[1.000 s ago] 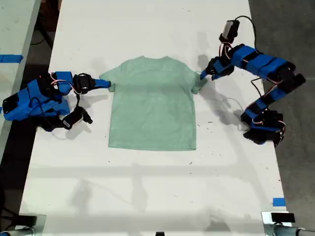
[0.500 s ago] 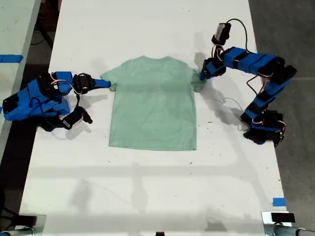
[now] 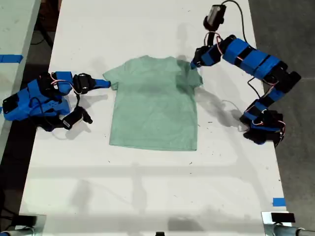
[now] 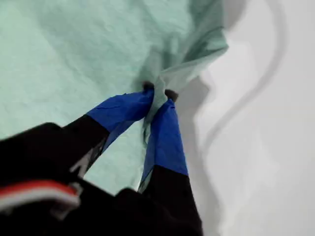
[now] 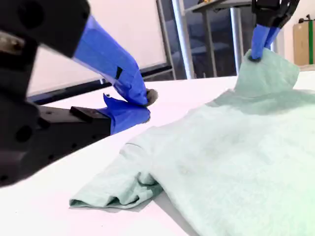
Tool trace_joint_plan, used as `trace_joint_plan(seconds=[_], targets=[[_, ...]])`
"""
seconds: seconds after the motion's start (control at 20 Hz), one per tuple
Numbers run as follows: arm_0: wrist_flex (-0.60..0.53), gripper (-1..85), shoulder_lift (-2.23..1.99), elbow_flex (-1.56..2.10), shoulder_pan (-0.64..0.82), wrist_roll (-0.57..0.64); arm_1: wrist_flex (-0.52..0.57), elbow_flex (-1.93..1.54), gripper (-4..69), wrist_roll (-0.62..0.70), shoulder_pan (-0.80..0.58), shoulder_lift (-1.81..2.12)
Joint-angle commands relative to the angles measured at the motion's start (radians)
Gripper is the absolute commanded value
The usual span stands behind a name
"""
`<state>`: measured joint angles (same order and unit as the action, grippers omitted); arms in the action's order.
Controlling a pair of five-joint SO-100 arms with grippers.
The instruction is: Fold t shirt
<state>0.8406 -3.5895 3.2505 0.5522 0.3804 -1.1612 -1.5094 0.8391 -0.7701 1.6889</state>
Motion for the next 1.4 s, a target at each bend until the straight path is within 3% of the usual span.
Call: trace_joint_plan(seconds=[0.0,0.15,0.4,0.45,0.55,0.65,0.8,0.9,0.95,1.15,1.25,1.35], targets=[[0.005,-0.3,-0.008,0.043,-0.002,-0.020,0.014,0.206,1.2,-0.035,0.152,-0.084],[0.006,-0.3,-0.008,0.043,-0.003,-0.020,0.098,0.276,1.2,-0.041,0.268,-0.267],[0.006,-0.3,-0.008,0.043,-0.003,-0.020,0.117,0.486,1.2,-0.044,0.377,-0.572],[0.006,-0.3,-0.008,0.043,-0.003,-0.020,0.114,0.502,7.3,-0.040,0.385,-0.588],[0.006,-0.3,-0.008,0.043,-0.003,-0.020,0.066,0.534,37.2,-0.018,0.379,-0.577],[0.006,-0.3,-0.008,0.043,-0.005,-0.020,-0.012,0.535,39.5,-0.008,0.342,-0.477],[0.006,-0.3,-0.008,0.043,-0.005,-0.020,-0.175,0.414,30.2,-0.038,0.253,-0.189],[0.006,-0.3,-0.008,0.043,-0.003,-0.020,-0.249,0.219,13.4,-0.063,0.209,0.064],[0.006,-0.3,-0.008,0.043,-0.003,-0.020,-0.253,0.064,-0.5,-0.081,0.202,0.218],[0.003,-0.3,-0.008,0.043,0.023,-0.017,0.021,-0.956,0.0,-0.169,0.279,1.049],[-0.048,-0.3,-0.008,0.043,0.057,0.000,0.015,-1.275,0.3,-0.166,0.325,1.401],[-0.155,-0.3,-0.008,0.031,0.120,0.117,-0.092,-1.425,0.6,-0.146,0.331,1.671]])
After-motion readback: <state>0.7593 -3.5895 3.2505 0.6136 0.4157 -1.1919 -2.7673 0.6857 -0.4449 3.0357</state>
